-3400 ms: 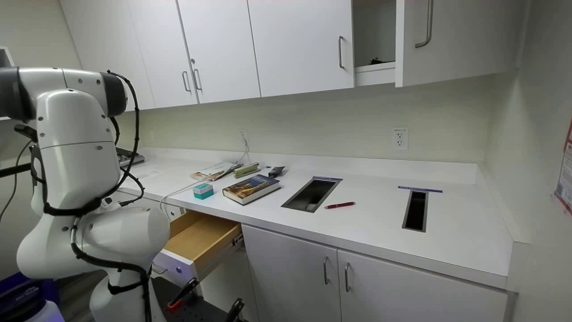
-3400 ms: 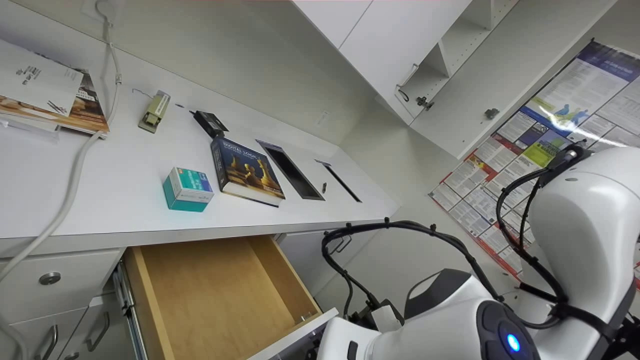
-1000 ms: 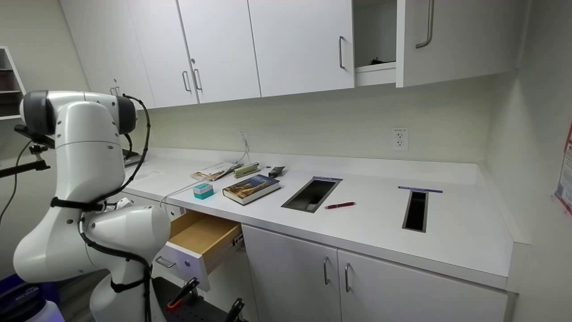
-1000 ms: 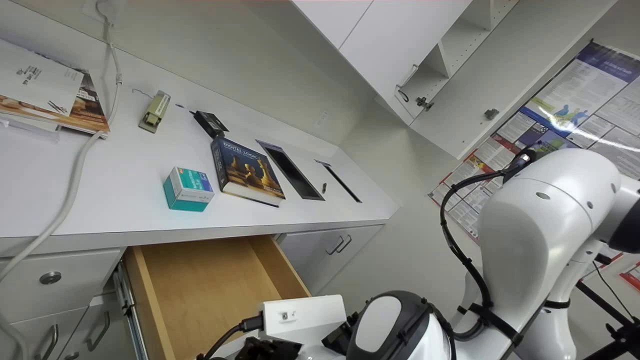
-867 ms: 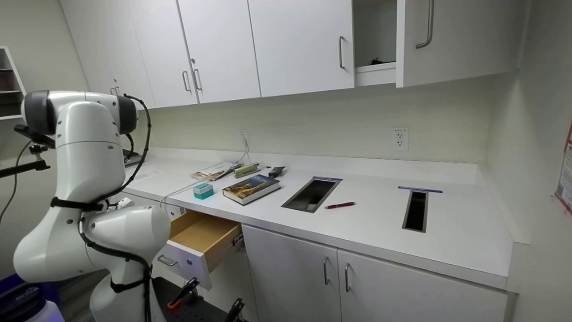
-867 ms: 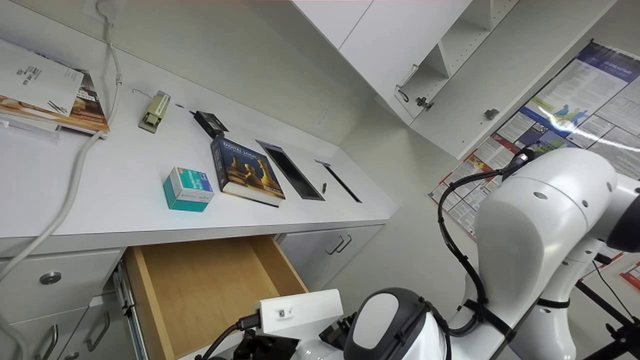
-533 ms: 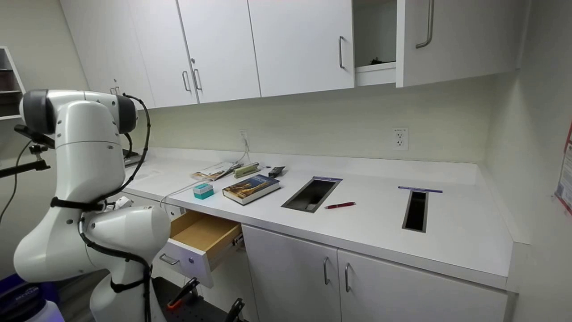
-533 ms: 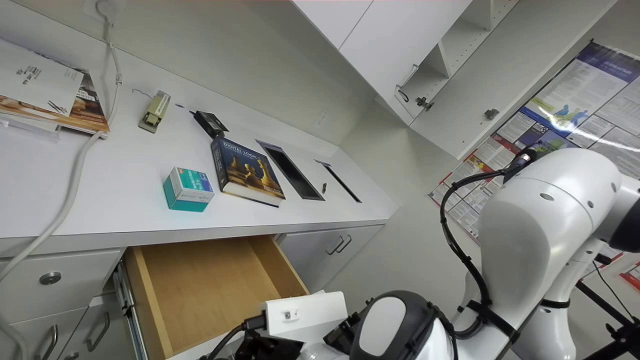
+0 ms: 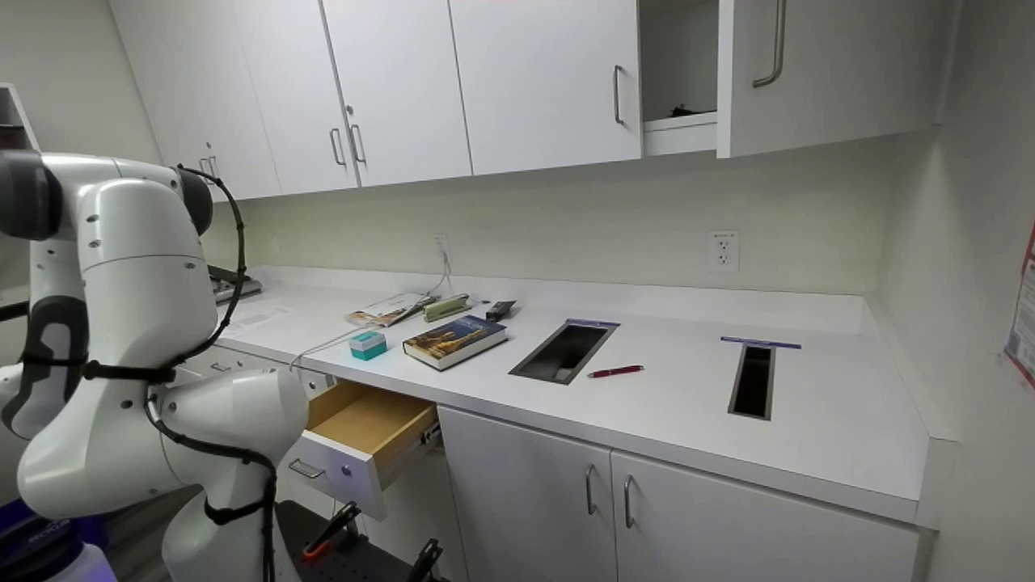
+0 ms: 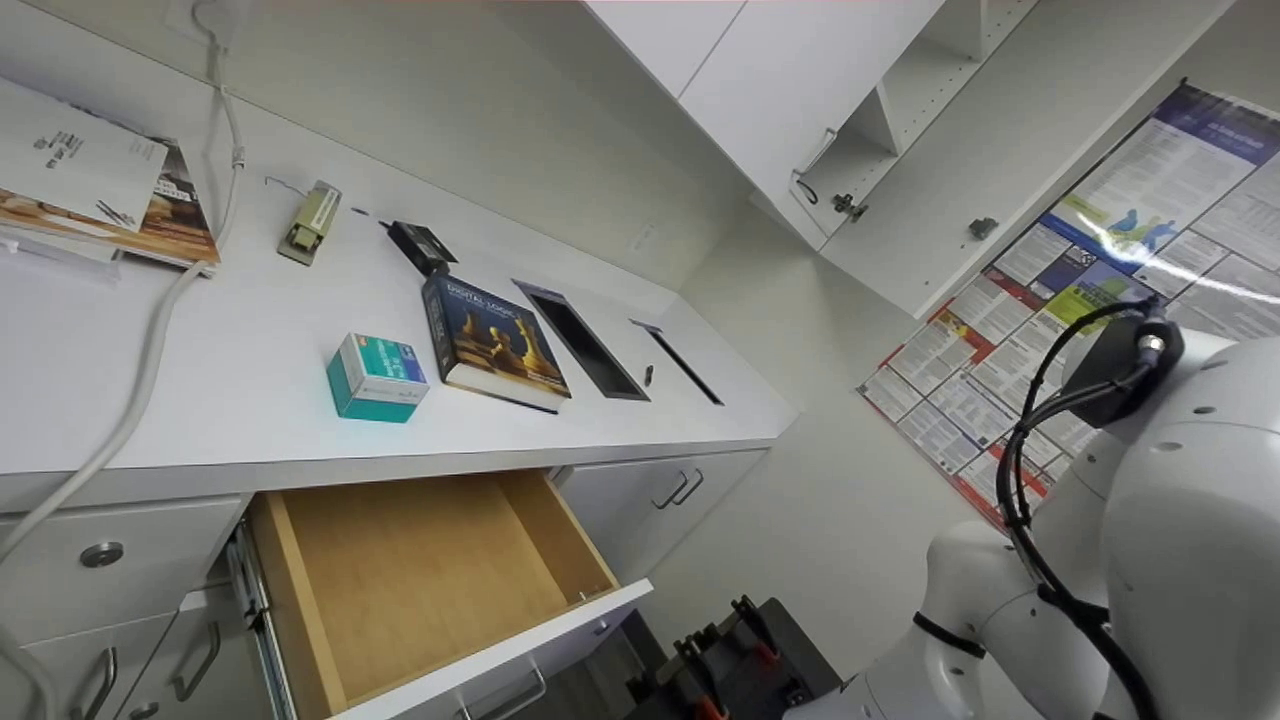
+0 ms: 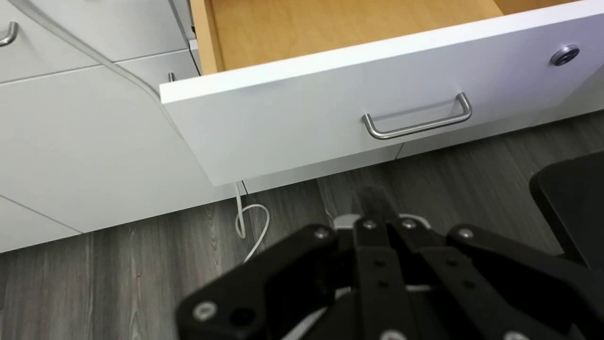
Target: Open the drawer, take the pen out and put it on the table, the close the drawer
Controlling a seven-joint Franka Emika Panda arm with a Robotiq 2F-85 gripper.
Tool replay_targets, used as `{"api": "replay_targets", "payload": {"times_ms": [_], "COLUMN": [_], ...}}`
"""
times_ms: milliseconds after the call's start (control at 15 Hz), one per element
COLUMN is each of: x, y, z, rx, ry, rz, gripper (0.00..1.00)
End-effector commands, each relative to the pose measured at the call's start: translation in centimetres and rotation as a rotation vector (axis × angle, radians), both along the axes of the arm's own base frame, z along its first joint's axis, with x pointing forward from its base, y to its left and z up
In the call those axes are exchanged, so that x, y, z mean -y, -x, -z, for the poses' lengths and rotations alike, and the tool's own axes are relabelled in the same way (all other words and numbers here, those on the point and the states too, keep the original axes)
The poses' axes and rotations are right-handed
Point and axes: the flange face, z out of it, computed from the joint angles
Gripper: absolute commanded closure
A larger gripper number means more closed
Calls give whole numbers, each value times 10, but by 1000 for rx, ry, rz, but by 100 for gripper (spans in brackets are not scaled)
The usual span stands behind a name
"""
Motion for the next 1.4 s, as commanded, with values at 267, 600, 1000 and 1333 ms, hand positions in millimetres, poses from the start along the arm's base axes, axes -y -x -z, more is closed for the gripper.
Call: {"api": "replay_targets", "payload": {"times_ms": [267, 600, 1000, 1333], "x": [34, 45, 53, 67], "y": [-66, -90, -112, -156], "z": [44, 61, 73, 99], "rx": [54, 43, 101, 169], "ry": [82, 122, 116, 160], "rz": [13, 60, -16, -154], "gripper": [99, 99, 100, 100]}}
